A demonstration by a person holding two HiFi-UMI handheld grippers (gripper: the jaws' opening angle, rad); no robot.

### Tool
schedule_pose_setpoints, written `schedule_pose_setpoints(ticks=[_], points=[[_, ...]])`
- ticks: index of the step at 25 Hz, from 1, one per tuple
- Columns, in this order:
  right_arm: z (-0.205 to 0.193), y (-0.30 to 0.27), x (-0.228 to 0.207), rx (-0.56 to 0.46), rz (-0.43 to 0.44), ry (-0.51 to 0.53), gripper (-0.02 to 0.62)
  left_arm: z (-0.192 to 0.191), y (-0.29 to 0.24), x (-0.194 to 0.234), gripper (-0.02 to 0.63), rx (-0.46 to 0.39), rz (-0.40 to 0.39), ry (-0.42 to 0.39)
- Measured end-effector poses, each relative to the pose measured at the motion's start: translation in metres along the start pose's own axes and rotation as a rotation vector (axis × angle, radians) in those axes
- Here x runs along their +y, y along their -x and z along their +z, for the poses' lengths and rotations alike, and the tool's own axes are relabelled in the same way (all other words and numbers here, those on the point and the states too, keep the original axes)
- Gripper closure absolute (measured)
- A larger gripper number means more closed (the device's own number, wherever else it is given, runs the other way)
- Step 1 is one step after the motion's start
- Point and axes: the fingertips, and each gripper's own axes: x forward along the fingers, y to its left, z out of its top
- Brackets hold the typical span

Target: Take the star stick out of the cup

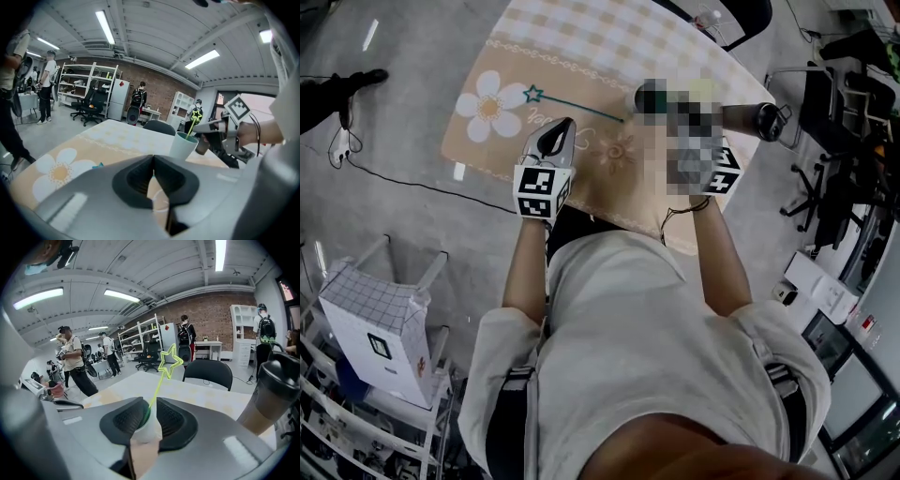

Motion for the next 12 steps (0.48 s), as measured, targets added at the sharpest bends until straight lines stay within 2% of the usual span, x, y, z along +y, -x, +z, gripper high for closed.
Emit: schedule_pose_setpoints(ticks=[5, 8, 12], points=[[0.002, -0.014, -0.005, 0.015, 0.023, -0.003, 0.502, -0.001, 0.007, -0.003, 0.603, -0.012, 0.024, 0.018], [0.009, -0.015, -0.003, -0.009, 0.037, 0.009, 0.554, -0.005, 0.012, -0.003, 0.603, -0.017, 0.040, 0.030], [0.018, -0.008, 0.005, -0.047, 0.055, 0.042, 0.580, -0.009, 0.017, -0.003, 0.603, -0.023, 0.058, 0.044]])
